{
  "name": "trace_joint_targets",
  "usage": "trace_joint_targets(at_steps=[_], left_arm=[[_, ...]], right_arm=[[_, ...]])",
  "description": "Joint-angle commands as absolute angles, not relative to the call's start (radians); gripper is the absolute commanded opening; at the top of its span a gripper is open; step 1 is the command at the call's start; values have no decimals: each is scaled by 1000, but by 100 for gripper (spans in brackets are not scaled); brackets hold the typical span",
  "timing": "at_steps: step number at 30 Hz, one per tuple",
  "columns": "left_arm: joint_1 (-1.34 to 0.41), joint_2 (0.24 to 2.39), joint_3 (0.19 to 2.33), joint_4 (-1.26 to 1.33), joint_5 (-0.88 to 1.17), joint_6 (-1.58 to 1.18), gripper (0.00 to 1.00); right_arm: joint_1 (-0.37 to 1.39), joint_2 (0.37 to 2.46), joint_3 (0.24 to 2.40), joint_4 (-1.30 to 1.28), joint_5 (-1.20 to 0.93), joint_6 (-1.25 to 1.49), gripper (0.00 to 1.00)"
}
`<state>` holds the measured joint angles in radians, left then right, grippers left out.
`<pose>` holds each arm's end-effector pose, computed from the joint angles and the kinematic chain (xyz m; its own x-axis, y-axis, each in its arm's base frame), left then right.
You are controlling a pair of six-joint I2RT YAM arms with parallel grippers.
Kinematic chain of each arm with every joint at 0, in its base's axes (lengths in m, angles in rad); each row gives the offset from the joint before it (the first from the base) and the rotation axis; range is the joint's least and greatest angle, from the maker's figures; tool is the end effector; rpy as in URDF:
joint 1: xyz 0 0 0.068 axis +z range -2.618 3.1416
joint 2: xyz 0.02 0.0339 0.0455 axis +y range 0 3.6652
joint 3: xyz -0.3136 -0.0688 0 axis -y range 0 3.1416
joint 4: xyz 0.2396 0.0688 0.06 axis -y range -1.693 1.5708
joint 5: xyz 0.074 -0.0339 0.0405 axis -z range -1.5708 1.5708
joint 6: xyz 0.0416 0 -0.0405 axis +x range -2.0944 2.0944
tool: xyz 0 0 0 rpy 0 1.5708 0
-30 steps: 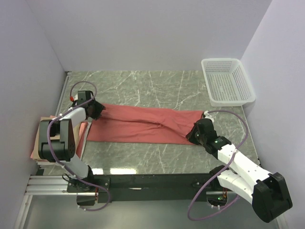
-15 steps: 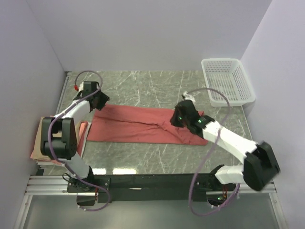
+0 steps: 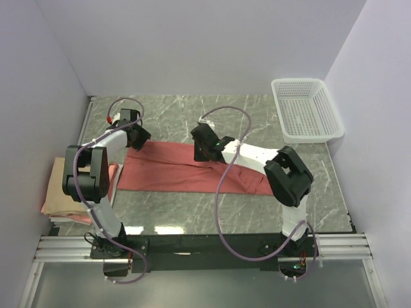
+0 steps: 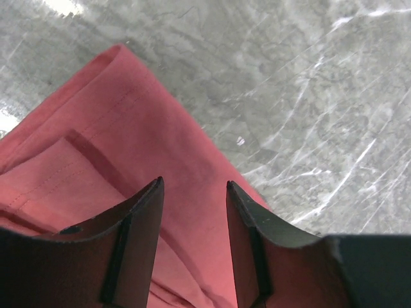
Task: Fold and stack the t-shirts
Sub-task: Fold the tshirt
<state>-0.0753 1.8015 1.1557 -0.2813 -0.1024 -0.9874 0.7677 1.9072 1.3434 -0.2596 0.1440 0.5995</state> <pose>0.3876 -0.0250 0.2302 -0.4508 -0.7986 -0.3988 -0.6582 0.5992 -0.4558 0.3181 0.2988 0.2477 -0.7839 0.0194 -0.6206 -0.2117 0.9312 0.2966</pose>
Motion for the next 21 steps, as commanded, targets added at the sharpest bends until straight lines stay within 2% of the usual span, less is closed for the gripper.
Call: trace_joint_targets(at_steps=[1, 11, 21], left_arm=[[-71, 1752, 1138, -275, -124, -970, 49], [-8, 1615, 990, -216, -78, -971, 49], [-6, 1597, 1026, -219, -72, -973, 49]], right_arm=[[810, 1939, 1402, -291, 147, 580, 17], [860, 1967, 1424, -298, 100, 568, 17], [871, 1987, 1439, -295, 86, 572, 15]])
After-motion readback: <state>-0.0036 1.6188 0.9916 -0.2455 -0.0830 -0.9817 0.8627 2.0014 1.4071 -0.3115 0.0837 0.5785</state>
